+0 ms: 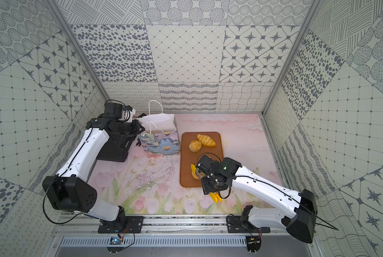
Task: Pack bread into a paper bag
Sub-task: Pick up the fake bread from the plate.
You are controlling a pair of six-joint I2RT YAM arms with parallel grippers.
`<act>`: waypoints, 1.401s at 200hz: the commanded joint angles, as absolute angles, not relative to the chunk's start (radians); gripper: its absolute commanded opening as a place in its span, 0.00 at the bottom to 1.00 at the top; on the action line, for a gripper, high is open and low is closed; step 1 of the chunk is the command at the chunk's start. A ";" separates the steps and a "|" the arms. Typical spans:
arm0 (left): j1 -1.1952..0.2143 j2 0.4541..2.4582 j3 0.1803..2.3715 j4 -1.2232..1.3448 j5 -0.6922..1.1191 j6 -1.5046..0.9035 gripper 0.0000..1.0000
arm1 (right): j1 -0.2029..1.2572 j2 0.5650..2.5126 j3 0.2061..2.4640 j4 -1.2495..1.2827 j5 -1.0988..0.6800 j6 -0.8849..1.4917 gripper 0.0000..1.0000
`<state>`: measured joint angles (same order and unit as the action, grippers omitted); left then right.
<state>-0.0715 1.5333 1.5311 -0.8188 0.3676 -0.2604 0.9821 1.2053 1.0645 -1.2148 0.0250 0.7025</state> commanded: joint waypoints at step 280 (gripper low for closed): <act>-0.074 1.538 1.520 -0.819 0.376 -0.250 0.19 | 1.120 1.274 1.096 -1.290 0.157 0.791 0.63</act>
